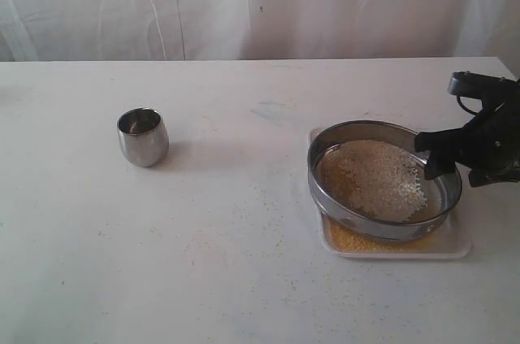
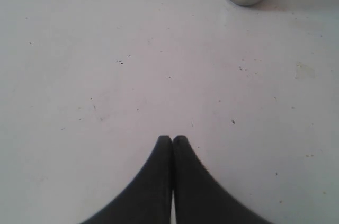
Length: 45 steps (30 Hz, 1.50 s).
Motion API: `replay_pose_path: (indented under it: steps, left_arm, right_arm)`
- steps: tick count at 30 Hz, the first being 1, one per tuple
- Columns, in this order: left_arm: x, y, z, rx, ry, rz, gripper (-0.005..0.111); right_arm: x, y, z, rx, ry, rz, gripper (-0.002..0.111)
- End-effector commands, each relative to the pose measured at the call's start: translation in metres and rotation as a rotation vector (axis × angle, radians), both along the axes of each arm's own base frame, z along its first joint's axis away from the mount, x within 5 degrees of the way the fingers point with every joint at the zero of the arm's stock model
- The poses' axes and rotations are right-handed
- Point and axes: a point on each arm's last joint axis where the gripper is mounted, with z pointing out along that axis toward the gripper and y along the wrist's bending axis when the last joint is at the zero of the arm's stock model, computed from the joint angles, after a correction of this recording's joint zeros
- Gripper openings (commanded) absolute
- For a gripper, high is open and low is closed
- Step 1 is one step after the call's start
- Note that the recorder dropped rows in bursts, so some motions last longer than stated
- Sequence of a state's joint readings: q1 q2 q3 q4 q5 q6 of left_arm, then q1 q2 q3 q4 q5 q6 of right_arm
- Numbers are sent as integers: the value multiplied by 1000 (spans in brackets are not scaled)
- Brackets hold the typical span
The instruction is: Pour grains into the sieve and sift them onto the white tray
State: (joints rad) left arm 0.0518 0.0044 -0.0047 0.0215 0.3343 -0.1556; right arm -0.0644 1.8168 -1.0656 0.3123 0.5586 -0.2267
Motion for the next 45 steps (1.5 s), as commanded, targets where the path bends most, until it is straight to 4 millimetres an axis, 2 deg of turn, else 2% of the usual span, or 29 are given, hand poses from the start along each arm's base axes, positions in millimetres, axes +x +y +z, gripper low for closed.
replay_pose_path:
  steps: [1,3,6,7,10,16,20,27,37,40,45]
  left_arm:
    - [-1,-1,-4,-9,32,-7,0]
    - [-1,-1,-4,-9,32,-7,0]
    - [-1,-1,-4,-9,32,-7,0]
    - [-1,-1,-4,-9,32,-7,0]
    - [-1,-1,-4,-9,32,-7,0]
    - [-1,-1,-4,-9,32,-7,0]
    - [-1,-1,-4,-9,32,-7,0]
    - [-1,-1,-4,-9,32,-7,0]
    - [-1,-1,-4,-9,32,-7,0]
    - [-1,-1,-4,-9,32,-7,0]
    - [-1,-1,-4,-9,32,-7,0]
  right_arm:
    - [-2,1,54,14,-73,29,58]
    - [-10,3,83,21,-101,51,46]
    - [-33,6,111,20,-127,74,9]
    - [-42,6,117,16,-152,71,1]
    - [-65,5,123,-32,-299,60,0]
    - [-130,0,115,-100,-607,-58,0]
    - [-180,-2,133,-74,-908,-183,0]
    - [-255,6,155,-96,-1162,-132,0]
    - [-306,15,148,-73,-1238,-72,0]
    - [-317,15,152,-112,-1316,-67,0]
    - [-336,18,160,-67,-1466,-66,0]
